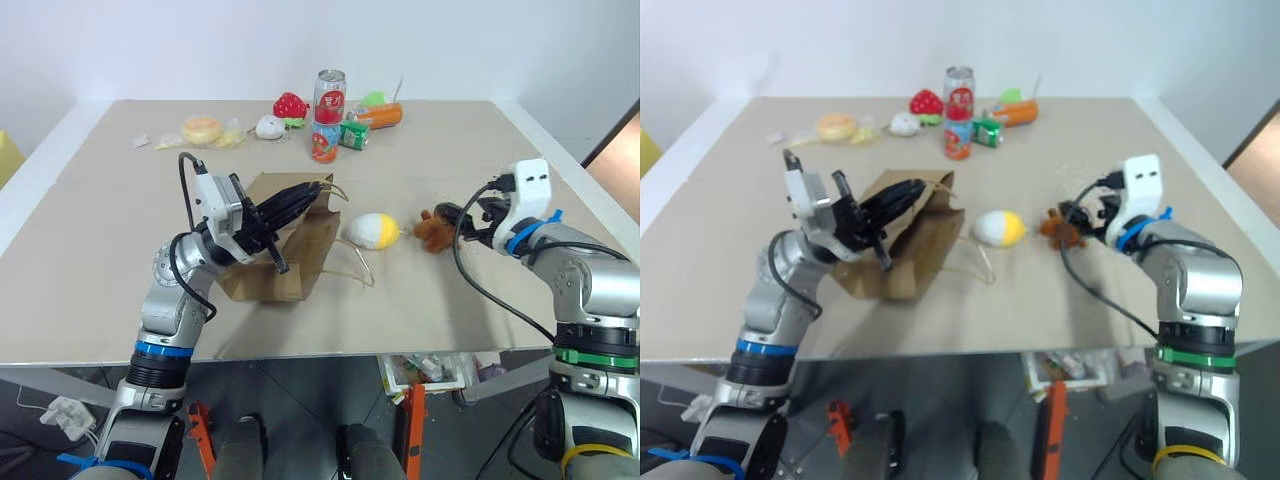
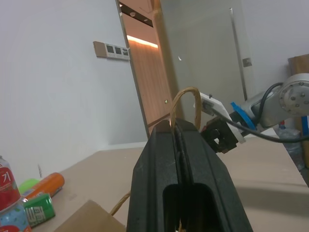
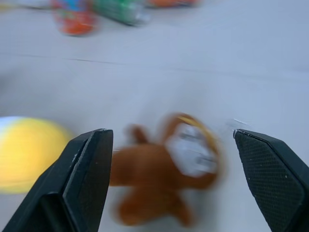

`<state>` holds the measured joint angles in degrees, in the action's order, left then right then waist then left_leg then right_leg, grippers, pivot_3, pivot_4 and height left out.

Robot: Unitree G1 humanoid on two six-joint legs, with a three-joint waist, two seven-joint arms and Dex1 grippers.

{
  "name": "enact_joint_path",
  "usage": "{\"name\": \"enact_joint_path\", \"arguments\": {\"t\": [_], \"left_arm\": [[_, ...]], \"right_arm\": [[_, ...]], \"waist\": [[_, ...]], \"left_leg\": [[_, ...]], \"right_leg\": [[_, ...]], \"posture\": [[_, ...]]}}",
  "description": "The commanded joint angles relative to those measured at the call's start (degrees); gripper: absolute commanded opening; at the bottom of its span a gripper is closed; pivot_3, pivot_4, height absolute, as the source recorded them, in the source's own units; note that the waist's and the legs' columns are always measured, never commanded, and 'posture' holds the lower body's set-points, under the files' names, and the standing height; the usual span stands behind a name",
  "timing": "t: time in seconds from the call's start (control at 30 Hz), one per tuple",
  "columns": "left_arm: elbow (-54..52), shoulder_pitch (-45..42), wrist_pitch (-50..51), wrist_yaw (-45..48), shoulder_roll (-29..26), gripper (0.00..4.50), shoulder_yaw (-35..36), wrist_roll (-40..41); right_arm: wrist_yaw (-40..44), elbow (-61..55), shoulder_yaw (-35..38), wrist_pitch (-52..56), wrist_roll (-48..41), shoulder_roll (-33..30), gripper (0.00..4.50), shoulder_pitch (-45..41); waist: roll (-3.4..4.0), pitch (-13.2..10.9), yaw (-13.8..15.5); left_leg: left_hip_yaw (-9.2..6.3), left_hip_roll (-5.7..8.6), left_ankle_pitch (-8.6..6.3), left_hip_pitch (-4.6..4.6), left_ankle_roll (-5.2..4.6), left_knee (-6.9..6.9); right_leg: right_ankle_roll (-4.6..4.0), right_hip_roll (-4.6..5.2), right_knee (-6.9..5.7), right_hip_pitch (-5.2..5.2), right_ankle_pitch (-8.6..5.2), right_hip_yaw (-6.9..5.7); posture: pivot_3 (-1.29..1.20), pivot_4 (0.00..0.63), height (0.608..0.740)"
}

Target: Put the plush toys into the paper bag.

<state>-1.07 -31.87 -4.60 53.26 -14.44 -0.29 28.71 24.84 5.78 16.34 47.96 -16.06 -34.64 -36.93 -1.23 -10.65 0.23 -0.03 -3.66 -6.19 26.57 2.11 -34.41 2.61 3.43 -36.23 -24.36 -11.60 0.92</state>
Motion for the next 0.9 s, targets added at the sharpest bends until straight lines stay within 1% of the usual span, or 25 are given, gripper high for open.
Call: {"name": "enact_joint_path", "arguments": {"t": [0.03, 0.1, 0.2, 0.3, 0.4, 0.7, 0.73, 0.77, 0.8, 0.9], "left_arm": [[-2.9, 0.0, 0.1, 0.3, 0.1, 0.0, -0.1, 0.9], [-3.1, 0.1, 0.1, 0.3, 0.2, 0.0, -0.2, 1.0], [-3.4, 0.3, 0.2, 0.2, 0.2, 0.0, -0.4, 1.1], [-3.6, 0.5, 0.2, 0.1, 0.1, 0.0, -0.4, 1.1], [-4.3, 1.0, 0.3, -0.3, 0.0, 0.0, -0.3, 1.1], [-4.3, 1.0, 0.5, -0.5, 0.0, 0.0, -0.3, 0.8], [-4.2, 0.9, 0.4, -0.4, 0.0, 0.0, -0.3, 0.8], [-4.2, 0.9, 0.4, -0.4, 0.1, 0.0, -0.3, 0.8], [-4.2, 0.9, 0.4, -0.5, 0.1, 0.0, -0.4, 0.8], [-4.2, 0.8, 0.3, -0.4, 0.1, 0.0, -0.3, 0.8]], "right_arm": [[-4.5, 4.5, -1.0, -3.6, 1.8, 2.8, 4.33, -4.4], [-5.2, 6.2, -1.2, -4.4, 1.9, 3.7, 4.33, -5.5], [-7.0, 10.4, -2.9, -6.1, 4.3, 4.4, 4.33, -6.9], [-9.5, 13.0, -3.2, -5.8, 5.1, 5.6, 4.33, -7.7], [-14.5, 16.6, -3.3, -6.0, 7.5, 6.6, 4.33, -8.4], [-18.2, 17.7, -3.8, -6.2, 6.8, 12.6, 4.33, -8.3], [-18.2, 17.8, -3.8, -6.3, 6.7, 13.2, 4.11, -8.1], [-18.2, 17.9, -3.8, -6.3, 6.6, 13.5, 3.71, -8.0], [-18.2, 17.8, -3.8, -6.4, 6.7, 13.7, 3.59, -7.8], [-18.2, 16.7, -2.7, -6.6, 6.0, 13.8, 2.28, -6.9]], "waist": [[0.0, 0.0, -0.1], [0.0, 0.0, -0.3], [0.01, 0.0, -0.5], [0.01, 0.0, -0.2], [0.01, 0.0, -0.2], [0.01, 0.0, -0.3], [0.01, 0.0, -0.3], [0.01, 0.0, -0.3], [0.01, 0.0, -0.4], [0.01, 0.0, -0.6]], "left_leg": [[0.0, 0.0, 0.0, 0.0, 0.0, 0.0], [0.01, 0.0, 0.0, 0.0, -0.01, 0.0], [0.0, 0.0, 0.01, 0.0, -0.02, 0.0], [0.01, 0.01, 0.02, 0.01, -0.03, 0.0], [0.01, 0.01, 0.01, 0.03, -0.03, 0.0], [0.01, 0.0, 0.02, 0.02, -0.03, -0.01], [0.01, 0.0, 0.02, 0.02, -0.04, -0.01], [0.01, 0.0, 0.02, 0.01, -0.04, -0.01], [0.01, 0.0, 0.02, 0.01, -0.04, -0.01], [0.01, 0.0, 0.02, 0.0, -0.04, 0.0]], "right_leg": [[0.0, 0.0, 0.0, 0.0, 0.0, 0.01], [0.01, -0.01, 0.0, 0.0, 0.01, 0.03], [0.04, -0.02, -0.01, 0.0, 0.03, 0.05], [0.05, -0.02, 0.0, 0.02, 0.03, 0.06], [0.06, -0.02, 0.01, 0.02, 0.02, 0.06], [0.05, -0.03, 0.01, 0.03, 0.04, 0.06], [0.05, -0.03, 0.01, 0.03, 0.04, 0.07], [0.05, -0.04, 0.01, 0.03, 0.04, 0.06], [0.05, -0.04, 0.0, 0.03, 0.04, 0.07], [0.05, -0.04, 0.0, 0.03, 0.04, 0.07]], "posture": [[0.0, 0.15, 0.74], [0.0, 0.15, 0.74], [0.0, 0.15, 0.74], [0.0, 0.15, 0.74], [0.0, 0.15, 0.74], [0.0, 0.15, 0.74], [0.0, 0.15, 0.74], [0.0, 0.15, 0.74], [0.0, 0.15, 0.74], [0.0, 0.15, 0.74]]}}
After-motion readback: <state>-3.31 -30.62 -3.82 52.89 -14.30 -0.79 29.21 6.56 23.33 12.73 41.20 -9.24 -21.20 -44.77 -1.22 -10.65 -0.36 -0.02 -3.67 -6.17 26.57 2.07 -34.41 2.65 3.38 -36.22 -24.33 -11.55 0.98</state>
